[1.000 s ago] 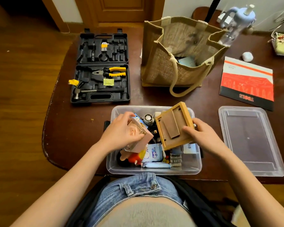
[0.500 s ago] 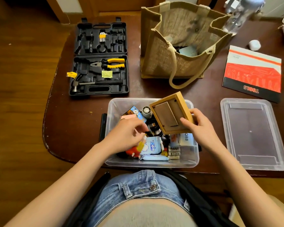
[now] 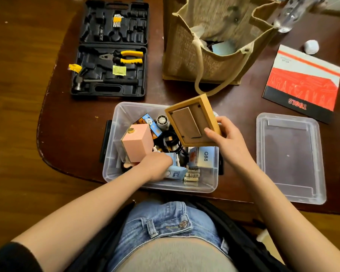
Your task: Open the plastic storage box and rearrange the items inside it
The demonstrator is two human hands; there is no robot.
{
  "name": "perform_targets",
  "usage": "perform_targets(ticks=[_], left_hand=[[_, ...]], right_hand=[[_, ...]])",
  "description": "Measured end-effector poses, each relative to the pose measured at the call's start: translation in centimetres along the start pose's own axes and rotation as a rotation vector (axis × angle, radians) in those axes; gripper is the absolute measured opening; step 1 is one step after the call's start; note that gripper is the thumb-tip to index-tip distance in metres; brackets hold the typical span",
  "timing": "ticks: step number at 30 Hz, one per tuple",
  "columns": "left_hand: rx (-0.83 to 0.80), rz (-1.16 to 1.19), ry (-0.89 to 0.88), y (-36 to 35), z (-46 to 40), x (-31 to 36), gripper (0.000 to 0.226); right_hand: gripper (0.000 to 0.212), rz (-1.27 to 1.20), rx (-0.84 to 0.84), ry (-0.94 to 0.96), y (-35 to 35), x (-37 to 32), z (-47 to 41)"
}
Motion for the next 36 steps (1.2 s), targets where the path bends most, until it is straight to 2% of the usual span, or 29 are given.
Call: perform_targets(ticks=[6, 11, 13, 14, 16, 18, 22, 25, 26, 29, 36], left_hand=[[0.386, 0.341, 0.141, 6.0, 0.9, -3.9, 0.014], [0.575, 0.149, 0.197, 6.9, 0.9, -2.5, 0.012], [0.488, 0.205, 0.158, 5.7, 0.2, -2.0, 0.016], [0.371, 0.223, 0.126, 4.4, -0.4, -1.7, 0.019], [0.166, 0.170, 0.068, 1.9, -0.9, -0.9, 0.020], [0.078, 0.060, 0.054, 0.2, -0.9, -0.6, 0.019], [0.010, -0.216, 0.057, -2.1, -1.3, -0.3, 0.032], [0.012, -0.336, 0.111, -2.9, -2.1, 0.3, 0.006], [0.019, -0.360, 0.134, -3.0, -2.5, 0.4, 0.006], [0.046, -0.392, 0.131, -3.0, -3.3, 0.7, 0.015], [0.058, -0.343, 0.151, -2.7, -3.3, 0.6, 0.014]], right_hand=[[0.018, -0.100, 0.006, 0.061, 1.3, -0.6, -0.2], [0.020, -0.204, -0.027, 0.125, 1.9, -1.8, -0.6], [0.021, -0.196, -0.040, 0.136, 2.2, -2.0, -0.8], [0.021, -0.191, -0.046, 0.137, 2.2, -2.0, -0.9], [0.022, -0.195, -0.057, 0.128, 2.2, -1.6, -0.8], [0.022, -0.202, -0.056, 0.112, 2.1, -1.2, -0.6], [0.023, -0.225, -0.069, 0.100, 1.7, -0.8, -0.6], [0.023, -0.227, -0.095, 0.102, 1.4, -0.7, -0.6], [0.023, -0.229, -0.099, 0.102, 1.3, -0.7, -0.7], [0.024, -0.238, -0.109, 0.116, 1.2, -0.9, -0.9], [0.022, -0.273, -0.135, 0.114, 1.2, -0.6, -0.9]])
Point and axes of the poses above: each hand's wrist, its own z-axis away from the middle knuckle, its own y-axis out of the back of the hand, x = y × z, the point moved 10 cm from there along -z, towards the middle knuckle, and after that the axes turned 15 degrees about y, right-handed, at the moved point
